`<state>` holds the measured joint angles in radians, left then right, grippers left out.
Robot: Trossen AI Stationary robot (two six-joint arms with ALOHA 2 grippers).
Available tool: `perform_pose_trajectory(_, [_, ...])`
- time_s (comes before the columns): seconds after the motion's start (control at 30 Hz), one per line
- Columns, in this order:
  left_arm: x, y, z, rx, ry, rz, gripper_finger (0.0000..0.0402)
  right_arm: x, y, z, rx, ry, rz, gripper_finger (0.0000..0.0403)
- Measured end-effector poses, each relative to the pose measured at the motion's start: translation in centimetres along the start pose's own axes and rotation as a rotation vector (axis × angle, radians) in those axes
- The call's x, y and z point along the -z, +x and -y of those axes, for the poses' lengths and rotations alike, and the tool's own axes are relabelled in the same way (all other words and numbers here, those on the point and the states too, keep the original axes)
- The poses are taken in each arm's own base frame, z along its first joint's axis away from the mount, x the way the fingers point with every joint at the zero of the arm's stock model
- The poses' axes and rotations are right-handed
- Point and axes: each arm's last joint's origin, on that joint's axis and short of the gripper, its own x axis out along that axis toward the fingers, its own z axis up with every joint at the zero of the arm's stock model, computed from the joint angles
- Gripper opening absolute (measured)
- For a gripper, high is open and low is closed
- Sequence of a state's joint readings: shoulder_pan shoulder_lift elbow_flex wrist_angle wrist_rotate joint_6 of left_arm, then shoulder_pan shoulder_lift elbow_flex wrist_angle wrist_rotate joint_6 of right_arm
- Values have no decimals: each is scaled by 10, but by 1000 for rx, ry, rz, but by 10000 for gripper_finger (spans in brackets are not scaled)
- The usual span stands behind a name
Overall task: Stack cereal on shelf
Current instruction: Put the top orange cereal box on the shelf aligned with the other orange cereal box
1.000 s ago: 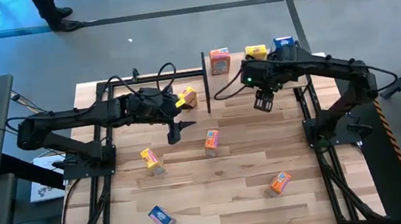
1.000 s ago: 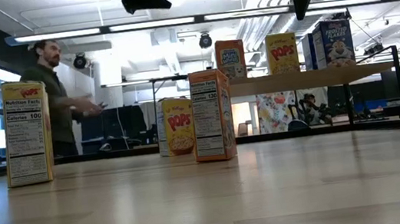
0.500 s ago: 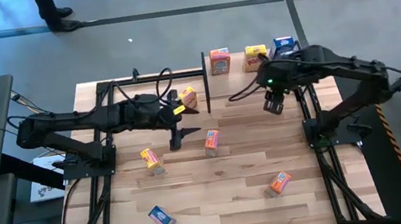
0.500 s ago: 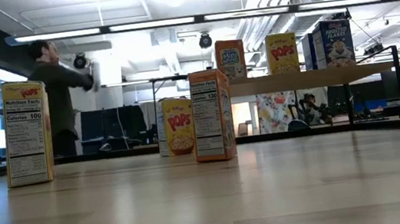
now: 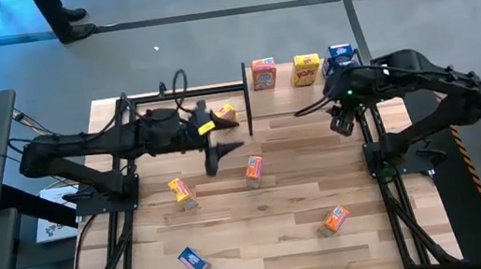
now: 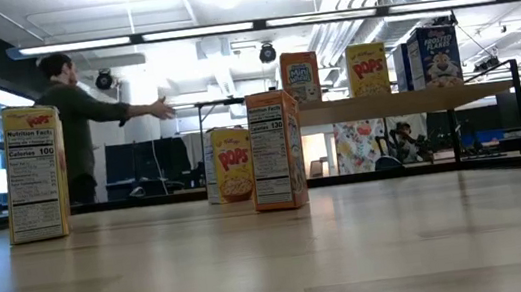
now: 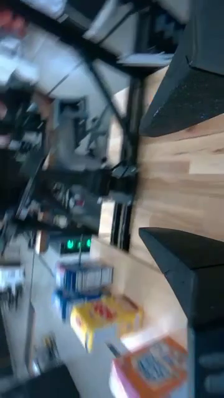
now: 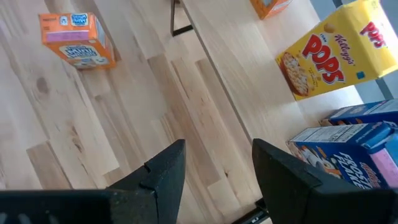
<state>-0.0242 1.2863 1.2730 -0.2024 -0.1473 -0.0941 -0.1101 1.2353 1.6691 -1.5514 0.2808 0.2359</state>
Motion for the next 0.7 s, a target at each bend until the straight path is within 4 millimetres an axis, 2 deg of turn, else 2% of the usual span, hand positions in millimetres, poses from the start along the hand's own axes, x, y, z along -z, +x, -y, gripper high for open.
perform_pose_trajectory(0.2, [-12, -3, -9, -90, -140, 42, 241, 1, -1, 1, -1, -5, 5, 177])
perform_pose_trajectory(0.33, [-14, -4, -9, -83, -118, 48, 241, 1, -1, 1, 2, -14, 6, 177])
perform_pose_trajectory(0.5, [-14, -4, -2, 83, 22, 33, 241, 1, -1, 1, 6, -12, 7, 177])
perform_pose_trajectory(0.7, [-21, -6, 7, 289, 18, 93, 241, 1, -1, 1, 6, -10, 7, 177])
